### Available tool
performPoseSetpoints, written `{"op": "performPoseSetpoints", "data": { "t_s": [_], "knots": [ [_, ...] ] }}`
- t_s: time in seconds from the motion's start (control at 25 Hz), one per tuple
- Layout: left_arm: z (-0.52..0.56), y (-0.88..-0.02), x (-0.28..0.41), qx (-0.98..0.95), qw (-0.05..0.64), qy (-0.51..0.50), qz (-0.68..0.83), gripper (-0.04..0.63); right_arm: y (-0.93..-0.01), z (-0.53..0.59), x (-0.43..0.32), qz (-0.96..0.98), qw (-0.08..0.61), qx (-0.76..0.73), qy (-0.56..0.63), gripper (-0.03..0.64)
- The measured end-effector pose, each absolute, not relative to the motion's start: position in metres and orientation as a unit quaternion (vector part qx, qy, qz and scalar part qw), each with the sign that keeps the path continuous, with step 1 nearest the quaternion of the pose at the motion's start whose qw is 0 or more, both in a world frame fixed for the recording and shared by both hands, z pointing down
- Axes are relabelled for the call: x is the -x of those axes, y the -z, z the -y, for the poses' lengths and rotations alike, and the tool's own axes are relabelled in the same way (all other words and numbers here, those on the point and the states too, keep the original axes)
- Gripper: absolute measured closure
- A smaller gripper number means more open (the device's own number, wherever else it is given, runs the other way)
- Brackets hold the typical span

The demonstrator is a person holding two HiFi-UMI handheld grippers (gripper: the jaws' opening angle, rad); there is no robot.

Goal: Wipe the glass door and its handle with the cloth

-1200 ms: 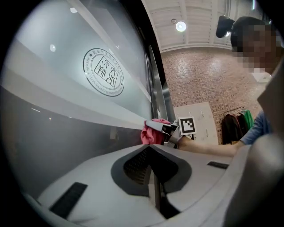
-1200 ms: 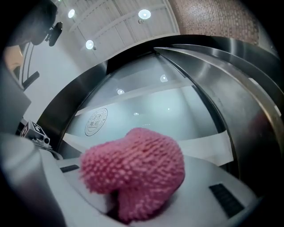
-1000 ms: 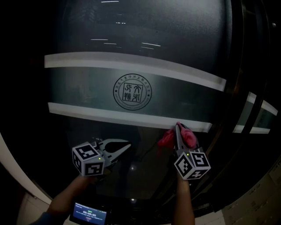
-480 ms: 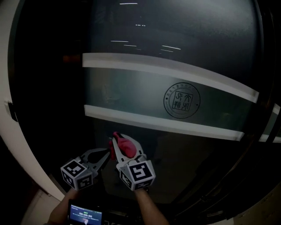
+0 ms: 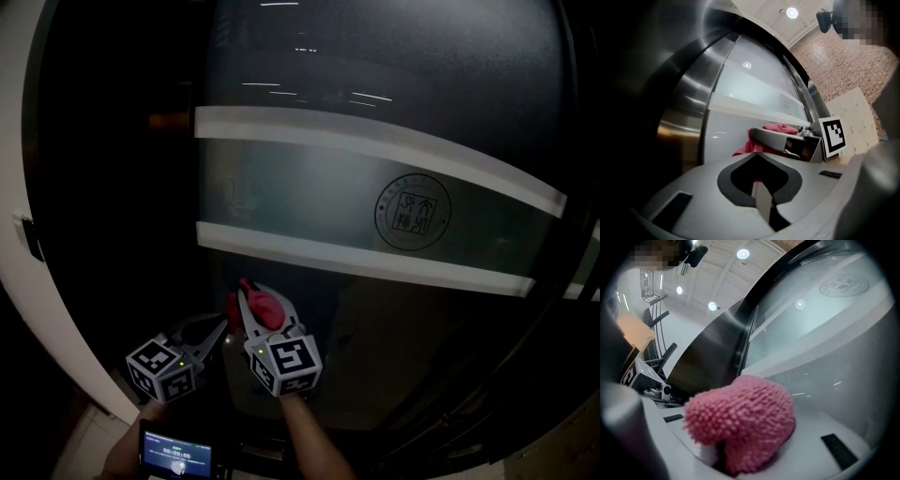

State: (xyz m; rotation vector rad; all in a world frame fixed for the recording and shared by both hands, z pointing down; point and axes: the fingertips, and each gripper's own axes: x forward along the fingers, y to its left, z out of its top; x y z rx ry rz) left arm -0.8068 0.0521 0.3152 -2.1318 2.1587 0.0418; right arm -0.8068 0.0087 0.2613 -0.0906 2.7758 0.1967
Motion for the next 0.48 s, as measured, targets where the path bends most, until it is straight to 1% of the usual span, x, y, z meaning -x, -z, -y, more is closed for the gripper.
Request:
{"op": "performPoseSetpoints", "data": {
  "t_s": [0.2, 0.48],
  "knots": [
    [0.005, -0.321, 0.742, 0.749, 0.047, -0.021, -0.66, 0.58, -0.263, 0.064, 0.72, -0.975, 0.178, 0.112, -0.069, 0.572],
    [0.074, -0.325, 0.651, 0.791, 0.045, -0.031, -0.609, 0.58, -0.269, 0.157, 0.577, -0.955, 0.178, 0.227, -0.073, 0.572]
  ]
}}
